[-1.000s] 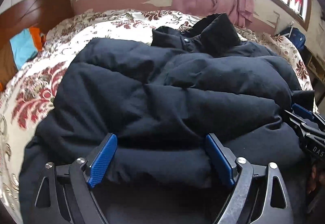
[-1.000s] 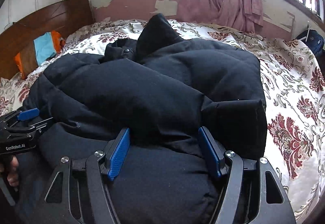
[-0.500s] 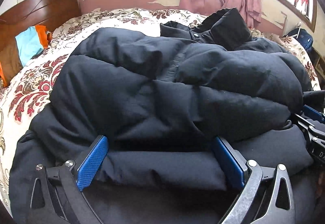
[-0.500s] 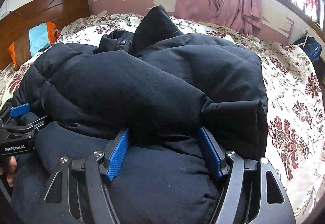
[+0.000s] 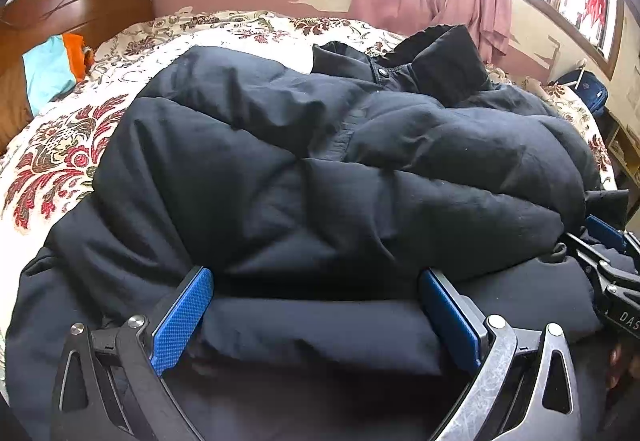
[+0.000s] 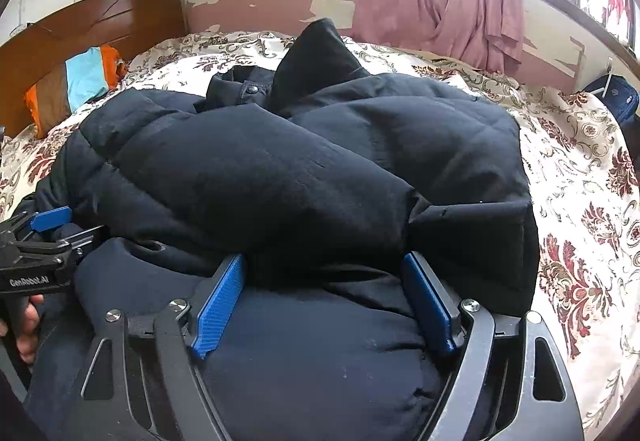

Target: Fold large clothes

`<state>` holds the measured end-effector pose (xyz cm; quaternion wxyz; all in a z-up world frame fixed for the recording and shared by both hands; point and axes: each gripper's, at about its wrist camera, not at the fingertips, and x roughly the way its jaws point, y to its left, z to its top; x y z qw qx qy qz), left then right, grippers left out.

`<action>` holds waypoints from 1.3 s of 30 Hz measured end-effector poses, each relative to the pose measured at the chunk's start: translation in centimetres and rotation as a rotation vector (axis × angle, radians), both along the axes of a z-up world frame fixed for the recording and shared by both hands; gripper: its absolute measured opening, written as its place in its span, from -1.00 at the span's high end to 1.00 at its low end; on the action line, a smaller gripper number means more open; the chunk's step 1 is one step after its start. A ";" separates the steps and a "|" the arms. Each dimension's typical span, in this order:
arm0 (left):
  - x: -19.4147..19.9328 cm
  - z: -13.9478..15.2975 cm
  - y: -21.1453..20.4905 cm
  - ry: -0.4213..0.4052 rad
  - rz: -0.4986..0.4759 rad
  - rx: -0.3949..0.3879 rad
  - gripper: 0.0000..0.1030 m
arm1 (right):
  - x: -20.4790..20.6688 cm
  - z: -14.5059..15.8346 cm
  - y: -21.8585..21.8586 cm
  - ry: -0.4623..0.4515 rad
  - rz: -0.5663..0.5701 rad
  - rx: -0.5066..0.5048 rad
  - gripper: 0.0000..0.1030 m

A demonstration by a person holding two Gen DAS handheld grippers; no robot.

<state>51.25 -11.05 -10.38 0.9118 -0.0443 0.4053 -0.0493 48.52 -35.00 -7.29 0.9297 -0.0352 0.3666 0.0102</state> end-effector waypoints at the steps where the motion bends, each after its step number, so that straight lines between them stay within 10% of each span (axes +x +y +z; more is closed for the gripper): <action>1: -0.3 0.4 0.2 0.001 0.008 -0.009 -1.00 | -0.2 0.3 0.0 -0.003 -0.001 0.002 -0.49; 18: -15.3 15.2 3.7 -0.235 0.095 0.091 -1.00 | -10.7 13.4 3.8 -0.183 0.041 0.061 -0.67; 30: -25.8 21.6 6.6 -0.246 0.021 0.084 -1.00 | -24.7 19.4 3.7 -0.257 0.011 0.126 -0.71; 39: -25.6 23.8 6.6 -0.179 -0.029 0.093 -1.00 | -24.3 24.1 0.1 -0.162 -0.019 0.226 -0.72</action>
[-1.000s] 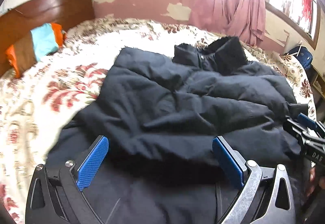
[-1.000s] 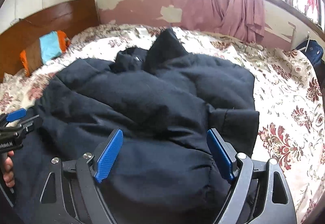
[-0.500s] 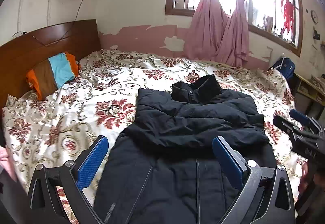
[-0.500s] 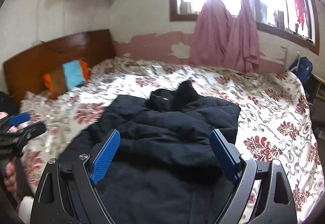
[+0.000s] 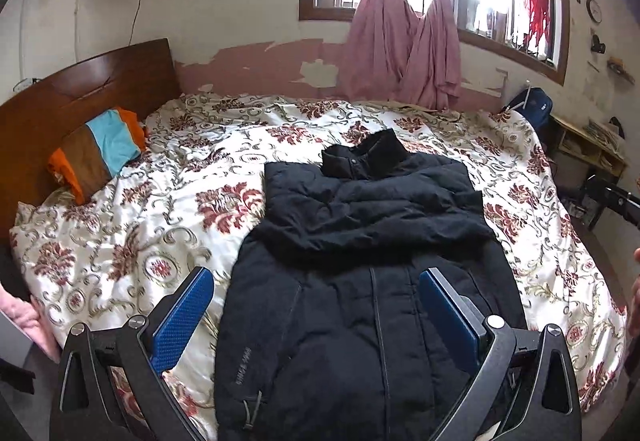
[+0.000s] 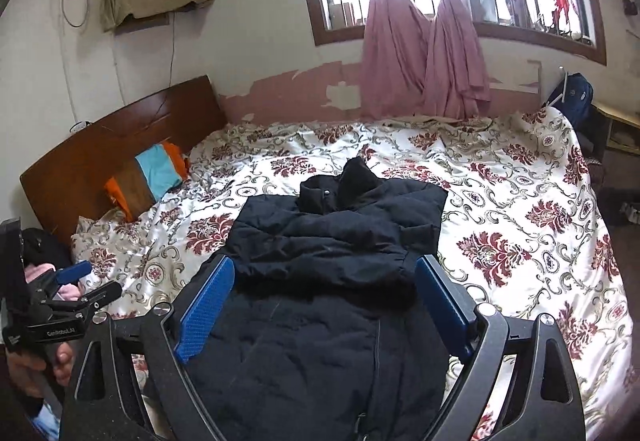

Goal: Fold large clothes
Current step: 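Move both grippers to the jacket collar and grasp it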

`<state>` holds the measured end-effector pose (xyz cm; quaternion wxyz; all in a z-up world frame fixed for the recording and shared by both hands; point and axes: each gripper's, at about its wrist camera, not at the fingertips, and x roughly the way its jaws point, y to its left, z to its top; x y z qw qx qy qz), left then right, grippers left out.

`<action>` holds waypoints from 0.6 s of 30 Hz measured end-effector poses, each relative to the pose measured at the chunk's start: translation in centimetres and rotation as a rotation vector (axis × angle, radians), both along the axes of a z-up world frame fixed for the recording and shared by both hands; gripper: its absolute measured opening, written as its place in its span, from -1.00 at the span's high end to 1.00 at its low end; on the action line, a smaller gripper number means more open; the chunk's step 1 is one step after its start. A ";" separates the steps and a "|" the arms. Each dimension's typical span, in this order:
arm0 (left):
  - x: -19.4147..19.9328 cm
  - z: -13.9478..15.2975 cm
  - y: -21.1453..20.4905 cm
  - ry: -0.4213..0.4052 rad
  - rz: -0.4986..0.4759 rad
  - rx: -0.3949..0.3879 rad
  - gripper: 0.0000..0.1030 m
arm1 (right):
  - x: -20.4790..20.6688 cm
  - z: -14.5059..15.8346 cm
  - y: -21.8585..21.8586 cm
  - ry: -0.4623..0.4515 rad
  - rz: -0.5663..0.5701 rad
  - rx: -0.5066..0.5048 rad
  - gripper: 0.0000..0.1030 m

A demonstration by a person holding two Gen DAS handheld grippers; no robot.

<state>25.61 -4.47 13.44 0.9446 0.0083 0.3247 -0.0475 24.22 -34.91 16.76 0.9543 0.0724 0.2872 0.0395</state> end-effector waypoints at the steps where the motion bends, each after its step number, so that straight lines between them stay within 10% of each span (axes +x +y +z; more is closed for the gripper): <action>1: 0.5 0.9 0.2 -0.003 0.008 0.001 -1.00 | 0.7 0.4 0.2 0.010 0.003 -0.013 -0.72; 9: 6.0 5.5 2.5 -0.066 0.049 0.040 -1.00 | 10.2 3.8 1.9 0.072 0.011 -0.101 -0.72; 18: 17.9 1.2 2.5 -0.053 0.065 0.036 -1.00 | 21.2 -3.0 2.6 0.054 -0.080 -0.152 -0.72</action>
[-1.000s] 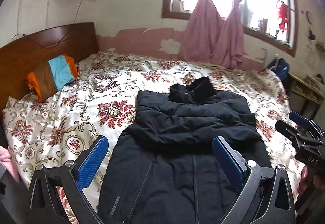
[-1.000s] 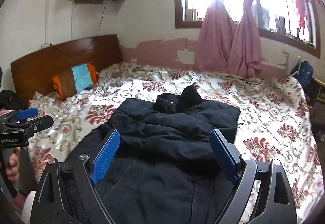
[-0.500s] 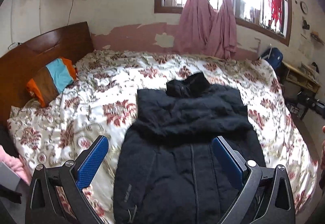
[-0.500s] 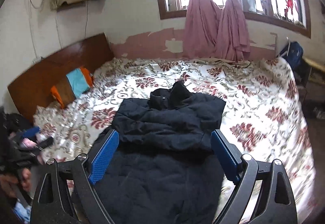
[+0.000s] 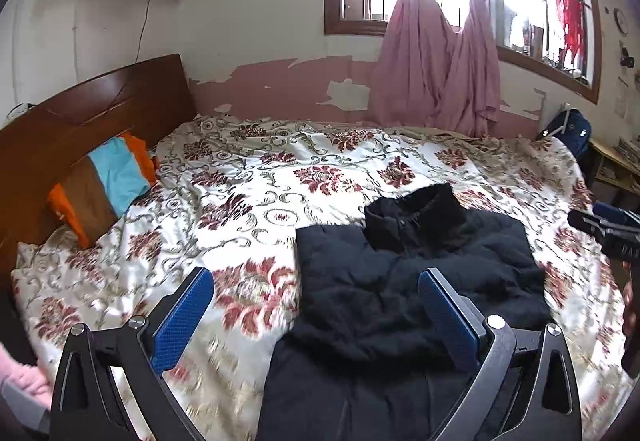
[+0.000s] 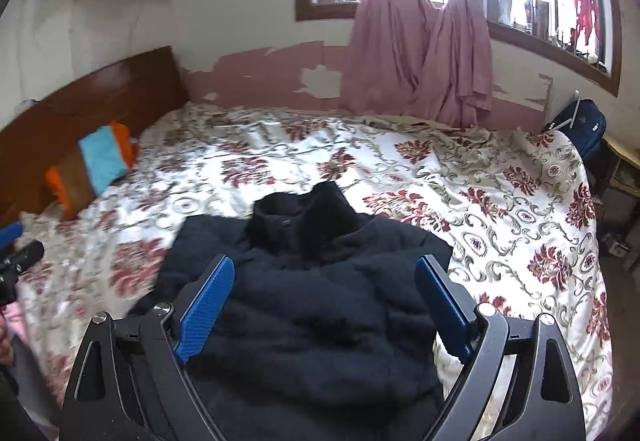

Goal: Fold large clothes
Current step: 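Move both grippers to the jacket collar and grasp it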

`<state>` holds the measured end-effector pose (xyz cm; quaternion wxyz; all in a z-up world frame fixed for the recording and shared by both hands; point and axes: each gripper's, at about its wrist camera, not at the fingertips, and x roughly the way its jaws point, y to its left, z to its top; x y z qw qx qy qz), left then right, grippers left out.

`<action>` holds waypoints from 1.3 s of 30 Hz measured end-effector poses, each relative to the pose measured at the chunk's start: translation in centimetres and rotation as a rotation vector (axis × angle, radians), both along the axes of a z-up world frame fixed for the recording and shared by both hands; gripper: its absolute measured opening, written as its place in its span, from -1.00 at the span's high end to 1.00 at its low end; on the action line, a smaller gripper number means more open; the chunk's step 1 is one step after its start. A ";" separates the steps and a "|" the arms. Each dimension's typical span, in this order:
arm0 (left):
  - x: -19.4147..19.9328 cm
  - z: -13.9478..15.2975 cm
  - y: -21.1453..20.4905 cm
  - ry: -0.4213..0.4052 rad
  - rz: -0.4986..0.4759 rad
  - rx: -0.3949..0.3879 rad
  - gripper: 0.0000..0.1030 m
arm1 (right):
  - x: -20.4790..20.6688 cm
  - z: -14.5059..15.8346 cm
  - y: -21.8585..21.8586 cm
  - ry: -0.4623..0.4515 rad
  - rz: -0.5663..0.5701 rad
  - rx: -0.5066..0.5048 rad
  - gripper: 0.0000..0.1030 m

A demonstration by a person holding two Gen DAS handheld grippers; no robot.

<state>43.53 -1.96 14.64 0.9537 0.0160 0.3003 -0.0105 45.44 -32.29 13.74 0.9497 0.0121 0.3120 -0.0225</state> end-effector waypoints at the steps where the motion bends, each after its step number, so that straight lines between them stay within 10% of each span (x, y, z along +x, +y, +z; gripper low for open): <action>1: 1.8 -0.9 -0.4 -0.002 -0.004 -0.004 -1.00 | 1.1 -0.5 -0.1 -0.006 -0.007 -0.001 -0.72; 16: 24.3 -13.3 -7.0 -0.025 -0.091 -0.045 -0.99 | 24.3 -12.1 -0.2 0.009 -0.114 0.116 -0.35; 21: 28.4 -16.4 -8.9 0.005 -0.076 0.022 -0.99 | 26.3 -15.5 -0.2 0.028 -0.128 0.082 -0.25; 27: 32.3 -20.2 -9.4 0.145 -0.011 -0.010 -0.94 | 25.1 -17.5 -2.0 -0.008 -0.095 0.189 0.34; 30: 33.4 -21.4 -9.7 0.193 0.005 -0.001 -0.58 | 24.7 -17.9 -2.3 -0.023 -0.084 0.209 0.48; 35: 33.1 -21.4 -9.7 0.174 -0.076 -0.091 0.88 | 23.3 -18.6 -4.5 -0.063 -0.064 0.363 0.63; 39: 30.7 -20.3 -9.1 0.068 -0.070 -0.128 0.90 | 21.0 -19.4 -6.4 -0.131 -0.039 0.515 0.68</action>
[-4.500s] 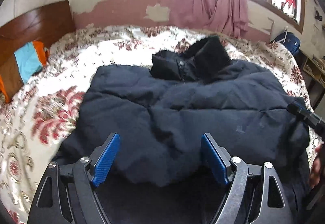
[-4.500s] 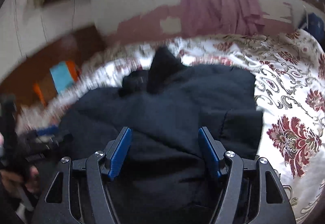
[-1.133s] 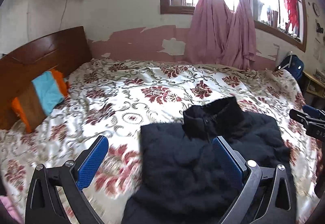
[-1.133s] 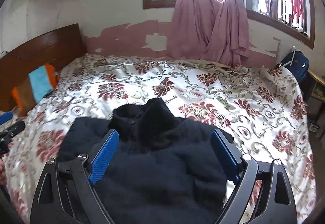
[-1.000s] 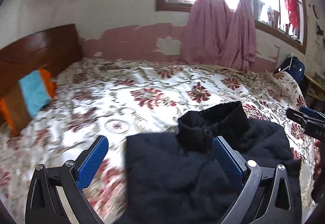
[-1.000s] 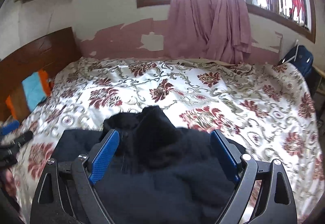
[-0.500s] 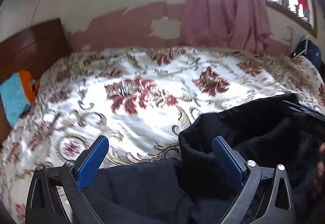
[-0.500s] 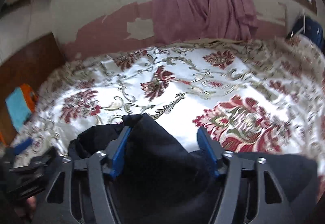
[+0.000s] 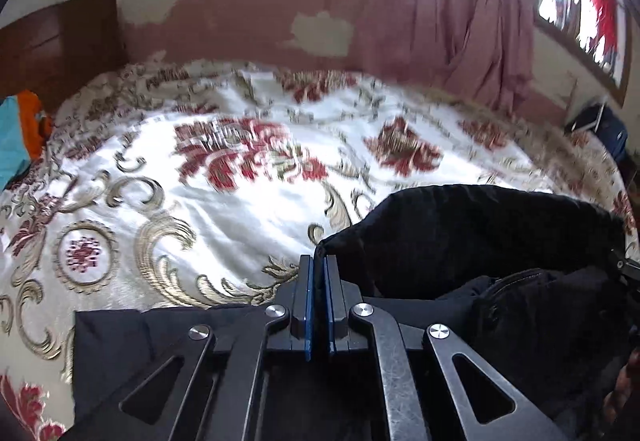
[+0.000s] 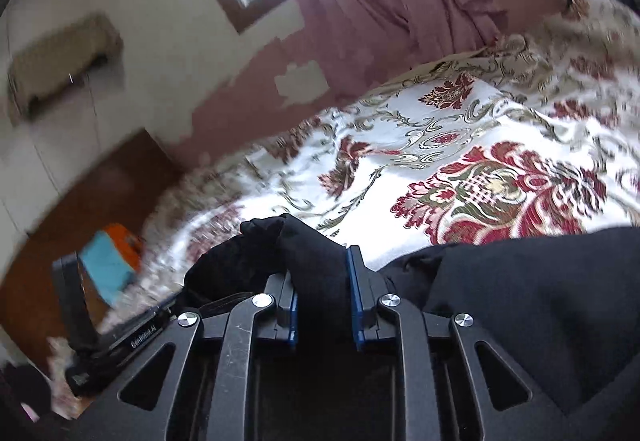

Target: Fold large clothes

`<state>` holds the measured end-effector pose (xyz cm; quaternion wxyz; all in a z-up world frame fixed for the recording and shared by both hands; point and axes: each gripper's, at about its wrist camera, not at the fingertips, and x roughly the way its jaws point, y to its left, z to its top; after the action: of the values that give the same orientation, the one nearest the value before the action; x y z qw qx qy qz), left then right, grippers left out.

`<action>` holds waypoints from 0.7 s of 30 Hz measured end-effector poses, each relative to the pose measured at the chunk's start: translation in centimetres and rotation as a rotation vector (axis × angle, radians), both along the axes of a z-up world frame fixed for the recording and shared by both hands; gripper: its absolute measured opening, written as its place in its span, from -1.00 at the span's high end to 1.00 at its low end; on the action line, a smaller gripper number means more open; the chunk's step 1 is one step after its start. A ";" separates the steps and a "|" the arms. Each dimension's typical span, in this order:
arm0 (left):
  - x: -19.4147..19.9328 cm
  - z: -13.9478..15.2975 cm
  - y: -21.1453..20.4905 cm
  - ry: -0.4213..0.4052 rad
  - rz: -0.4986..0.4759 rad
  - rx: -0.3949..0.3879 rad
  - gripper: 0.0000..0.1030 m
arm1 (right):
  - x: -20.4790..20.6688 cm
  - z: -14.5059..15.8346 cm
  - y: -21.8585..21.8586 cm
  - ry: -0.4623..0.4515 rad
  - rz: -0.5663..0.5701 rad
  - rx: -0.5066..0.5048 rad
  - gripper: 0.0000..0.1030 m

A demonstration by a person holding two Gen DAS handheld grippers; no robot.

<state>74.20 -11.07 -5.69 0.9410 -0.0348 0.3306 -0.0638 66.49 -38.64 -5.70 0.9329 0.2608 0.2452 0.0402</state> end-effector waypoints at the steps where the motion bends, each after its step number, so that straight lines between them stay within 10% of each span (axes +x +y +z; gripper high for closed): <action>1: -0.8 0.4 0.3 -0.028 0.001 -0.020 0.90 | -0.7 -0.2 -0.5 -0.015 -0.004 0.034 0.69; 5: -4.2 1.8 1.4 -0.098 -0.015 -0.116 0.91 | -3.7 0.2 -1.0 -0.047 0.004 0.046 0.73; 16: -7.7 -1.6 1.7 0.047 -0.065 -0.082 0.91 | -8.0 0.7 4.0 0.078 0.016 -0.478 0.77; 21: -6.9 -4.5 1.9 0.149 -0.072 -0.139 0.90 | -7.9 -1.4 2.1 0.132 0.013 -0.398 0.80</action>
<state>67.27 -9.16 -10.18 0.9061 -0.0928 0.3955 -0.1178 58.63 -36.54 -7.08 0.9477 0.0720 0.3104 -0.0201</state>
